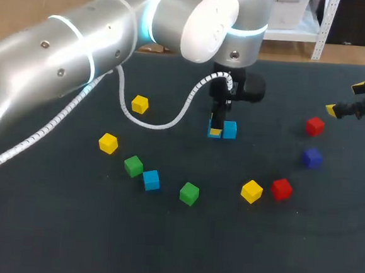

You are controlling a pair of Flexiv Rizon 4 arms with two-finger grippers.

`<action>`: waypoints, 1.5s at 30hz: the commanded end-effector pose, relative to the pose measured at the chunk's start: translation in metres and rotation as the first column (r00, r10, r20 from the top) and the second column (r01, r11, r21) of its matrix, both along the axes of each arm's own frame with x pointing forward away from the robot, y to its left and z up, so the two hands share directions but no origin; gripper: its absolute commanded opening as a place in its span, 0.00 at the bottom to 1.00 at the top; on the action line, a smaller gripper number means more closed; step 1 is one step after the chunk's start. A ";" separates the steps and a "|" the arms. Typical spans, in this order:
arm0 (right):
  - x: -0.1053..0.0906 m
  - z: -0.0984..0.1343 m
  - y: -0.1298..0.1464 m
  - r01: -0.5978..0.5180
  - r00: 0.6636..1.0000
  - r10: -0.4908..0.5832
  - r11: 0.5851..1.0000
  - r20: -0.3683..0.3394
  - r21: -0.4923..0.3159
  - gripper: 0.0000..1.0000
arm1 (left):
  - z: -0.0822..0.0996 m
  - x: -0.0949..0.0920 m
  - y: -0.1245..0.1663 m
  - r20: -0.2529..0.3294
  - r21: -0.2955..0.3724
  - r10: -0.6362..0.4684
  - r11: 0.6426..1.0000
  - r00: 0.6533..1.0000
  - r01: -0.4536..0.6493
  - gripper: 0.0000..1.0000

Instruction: Place the blue cubes, place green cubes on the blue cubes, place the yellow cubes on the green cubes, then place the red cubes on the yellow cubes, and place purple cube on the red cubes.

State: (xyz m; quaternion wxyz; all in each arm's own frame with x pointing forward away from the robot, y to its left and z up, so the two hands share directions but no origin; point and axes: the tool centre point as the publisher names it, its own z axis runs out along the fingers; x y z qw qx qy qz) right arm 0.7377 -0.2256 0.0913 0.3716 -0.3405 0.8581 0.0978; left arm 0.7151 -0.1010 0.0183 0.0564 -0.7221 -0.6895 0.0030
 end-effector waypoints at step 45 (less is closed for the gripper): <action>0.000 0.000 0.001 0.003 1.000 -0.003 1.000 0.001 -0.002 1.00 | -0.014 0.008 -0.004 -0.007 -0.010 -0.003 1.000 1.000 0.003 0.00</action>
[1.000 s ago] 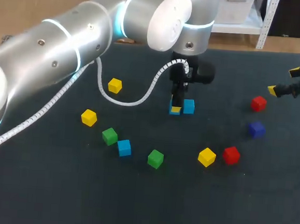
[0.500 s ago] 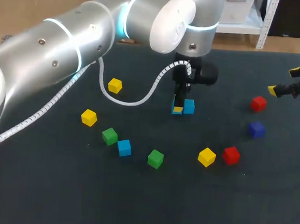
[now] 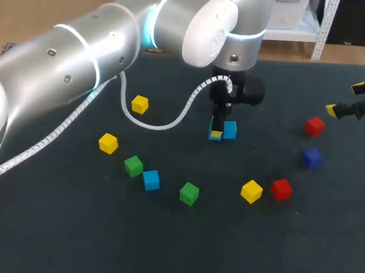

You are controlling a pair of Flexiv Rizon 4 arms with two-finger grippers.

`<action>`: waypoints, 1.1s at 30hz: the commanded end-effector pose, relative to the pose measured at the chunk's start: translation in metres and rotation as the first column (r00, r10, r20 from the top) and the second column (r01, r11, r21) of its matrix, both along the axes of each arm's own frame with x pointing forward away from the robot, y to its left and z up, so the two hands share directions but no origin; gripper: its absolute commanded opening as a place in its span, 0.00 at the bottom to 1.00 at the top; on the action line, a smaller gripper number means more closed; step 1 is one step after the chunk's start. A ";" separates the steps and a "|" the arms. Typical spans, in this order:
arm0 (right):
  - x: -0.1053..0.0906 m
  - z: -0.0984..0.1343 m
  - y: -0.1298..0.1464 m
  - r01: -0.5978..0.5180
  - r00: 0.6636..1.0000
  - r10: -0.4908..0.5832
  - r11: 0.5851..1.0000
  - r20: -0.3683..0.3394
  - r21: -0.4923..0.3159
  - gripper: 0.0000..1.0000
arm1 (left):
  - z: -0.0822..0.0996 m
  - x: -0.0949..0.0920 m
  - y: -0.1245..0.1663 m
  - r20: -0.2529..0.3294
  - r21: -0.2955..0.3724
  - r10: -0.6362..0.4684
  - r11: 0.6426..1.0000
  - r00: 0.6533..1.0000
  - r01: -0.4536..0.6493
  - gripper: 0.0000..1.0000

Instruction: Place the blue cubes, place green cubes on the blue cubes, place the yellow cubes on the green cubes, then place the red cubes on the yellow cubes, and place purple cube on the red cubes.

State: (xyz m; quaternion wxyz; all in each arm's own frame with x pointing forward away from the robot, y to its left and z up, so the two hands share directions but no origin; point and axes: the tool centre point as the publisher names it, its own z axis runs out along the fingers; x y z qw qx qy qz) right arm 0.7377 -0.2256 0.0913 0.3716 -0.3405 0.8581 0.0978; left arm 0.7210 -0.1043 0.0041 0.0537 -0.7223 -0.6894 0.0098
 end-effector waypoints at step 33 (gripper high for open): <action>0.000 0.000 0.001 0.003 1.000 -0.003 1.000 0.001 -0.002 1.00 | -0.010 0.007 0.005 0.008 -0.002 0.044 0.999 0.999 -0.044 0.00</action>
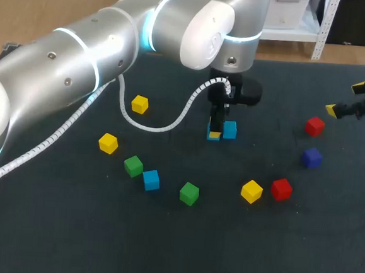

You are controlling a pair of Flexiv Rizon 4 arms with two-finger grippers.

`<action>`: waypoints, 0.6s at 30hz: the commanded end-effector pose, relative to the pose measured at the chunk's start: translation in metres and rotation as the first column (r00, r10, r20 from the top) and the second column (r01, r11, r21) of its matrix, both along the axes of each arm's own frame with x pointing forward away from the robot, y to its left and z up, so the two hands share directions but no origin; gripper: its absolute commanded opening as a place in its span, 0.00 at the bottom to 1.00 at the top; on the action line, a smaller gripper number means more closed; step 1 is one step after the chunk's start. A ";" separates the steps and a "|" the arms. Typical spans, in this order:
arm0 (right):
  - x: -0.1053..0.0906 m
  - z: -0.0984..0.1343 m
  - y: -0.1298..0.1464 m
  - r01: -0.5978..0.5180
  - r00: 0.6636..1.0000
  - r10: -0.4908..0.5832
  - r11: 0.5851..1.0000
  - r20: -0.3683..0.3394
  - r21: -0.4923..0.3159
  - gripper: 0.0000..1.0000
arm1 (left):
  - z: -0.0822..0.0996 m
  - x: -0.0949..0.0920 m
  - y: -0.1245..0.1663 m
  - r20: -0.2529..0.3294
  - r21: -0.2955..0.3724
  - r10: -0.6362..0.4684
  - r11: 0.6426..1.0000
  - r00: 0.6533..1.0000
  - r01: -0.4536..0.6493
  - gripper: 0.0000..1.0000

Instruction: Place the blue cubes, place green cubes on the blue cubes, place the yellow cubes on the green cubes, then place the red cubes on the yellow cubes, and place purple cube on the red cubes.

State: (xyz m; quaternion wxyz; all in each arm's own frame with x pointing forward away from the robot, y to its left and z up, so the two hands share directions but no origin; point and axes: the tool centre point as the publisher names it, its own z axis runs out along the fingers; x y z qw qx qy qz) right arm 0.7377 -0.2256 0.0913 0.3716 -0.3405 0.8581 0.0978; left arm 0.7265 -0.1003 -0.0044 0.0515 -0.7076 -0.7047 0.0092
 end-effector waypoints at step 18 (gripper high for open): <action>0.000 0.000 0.001 0.003 1.000 -0.003 1.000 0.001 -0.002 1.00 | -0.003 0.005 0.002 0.026 0.002 0.017 1.000 1.000 -0.017 0.00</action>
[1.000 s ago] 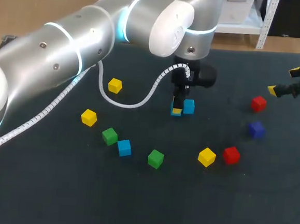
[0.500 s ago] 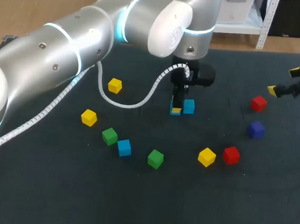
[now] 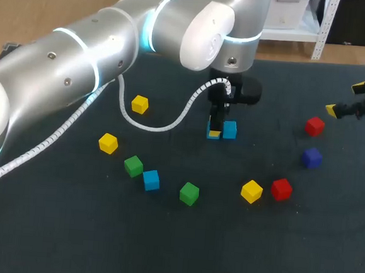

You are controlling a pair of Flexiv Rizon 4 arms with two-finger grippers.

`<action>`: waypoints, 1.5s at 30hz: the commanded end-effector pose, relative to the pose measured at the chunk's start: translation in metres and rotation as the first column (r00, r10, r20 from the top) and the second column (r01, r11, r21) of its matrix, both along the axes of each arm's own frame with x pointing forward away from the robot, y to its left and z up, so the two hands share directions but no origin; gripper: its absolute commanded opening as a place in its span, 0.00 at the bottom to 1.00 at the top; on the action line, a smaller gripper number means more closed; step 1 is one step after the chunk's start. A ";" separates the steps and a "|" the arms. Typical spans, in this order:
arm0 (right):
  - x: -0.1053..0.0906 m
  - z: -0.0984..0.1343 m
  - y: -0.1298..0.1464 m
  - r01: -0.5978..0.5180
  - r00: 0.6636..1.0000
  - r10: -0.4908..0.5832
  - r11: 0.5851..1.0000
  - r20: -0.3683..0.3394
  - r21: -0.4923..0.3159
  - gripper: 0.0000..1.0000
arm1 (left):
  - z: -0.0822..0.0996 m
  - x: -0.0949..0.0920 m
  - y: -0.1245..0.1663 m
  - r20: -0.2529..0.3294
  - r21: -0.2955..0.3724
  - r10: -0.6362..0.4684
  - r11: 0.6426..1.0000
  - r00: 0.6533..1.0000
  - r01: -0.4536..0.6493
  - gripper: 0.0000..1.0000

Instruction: Place the blue cubes, place green cubes on the blue cubes, place the yellow cubes on the green cubes, then place the red cubes on the yellow cubes, and place purple cube on the red cubes.

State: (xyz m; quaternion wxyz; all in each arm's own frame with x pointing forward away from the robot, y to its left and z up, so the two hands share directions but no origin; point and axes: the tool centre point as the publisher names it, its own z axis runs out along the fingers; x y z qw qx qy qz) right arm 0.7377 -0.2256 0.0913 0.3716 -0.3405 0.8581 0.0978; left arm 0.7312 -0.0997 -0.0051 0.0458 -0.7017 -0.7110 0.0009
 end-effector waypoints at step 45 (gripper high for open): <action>0.000 0.000 0.001 0.003 1.000 -0.003 1.000 0.001 -0.002 1.00 | 0.000 0.004 0.001 -0.035 -0.033 -0.033 0.999 0.999 0.032 0.00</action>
